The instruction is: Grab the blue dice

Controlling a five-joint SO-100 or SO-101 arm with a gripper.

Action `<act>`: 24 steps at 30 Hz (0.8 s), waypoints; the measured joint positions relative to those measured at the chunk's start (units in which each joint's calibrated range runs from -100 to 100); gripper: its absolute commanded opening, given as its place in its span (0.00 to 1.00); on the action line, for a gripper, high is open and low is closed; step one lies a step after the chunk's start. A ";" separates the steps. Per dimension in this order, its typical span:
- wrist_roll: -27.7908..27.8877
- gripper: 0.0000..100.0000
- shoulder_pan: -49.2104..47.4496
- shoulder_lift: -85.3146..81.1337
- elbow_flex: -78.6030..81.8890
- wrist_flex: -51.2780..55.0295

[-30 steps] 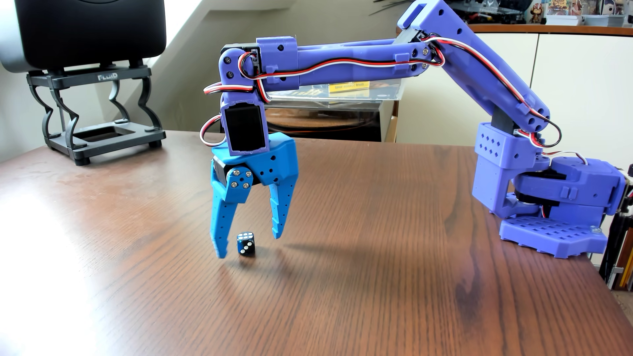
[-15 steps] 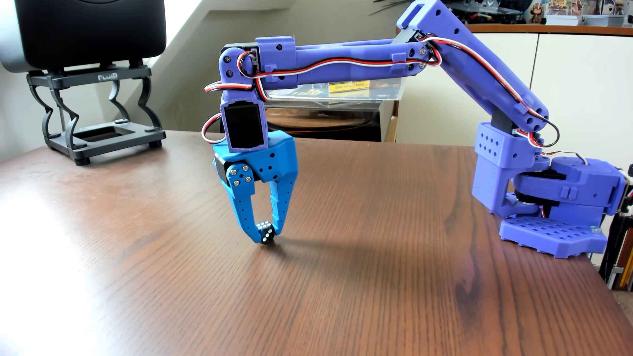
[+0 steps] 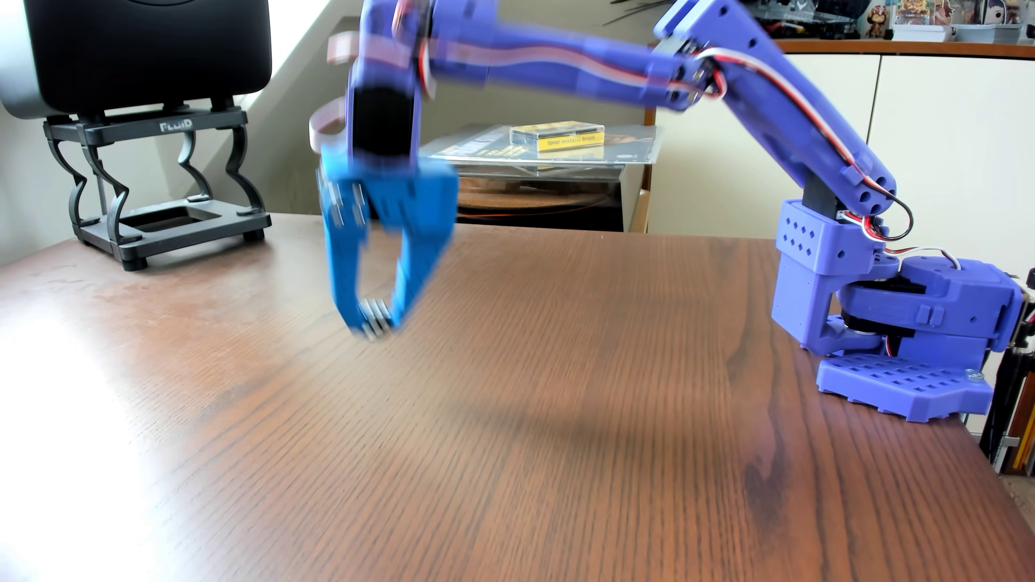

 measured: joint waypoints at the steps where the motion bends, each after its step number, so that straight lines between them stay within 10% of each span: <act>1: -1.10 0.02 0.08 -2.76 0.00 0.00; 12: -6.38 0.02 2.03 -44.90 8.61 0.17; 24: -5.33 0.01 5.12 -92.89 56.80 -7.30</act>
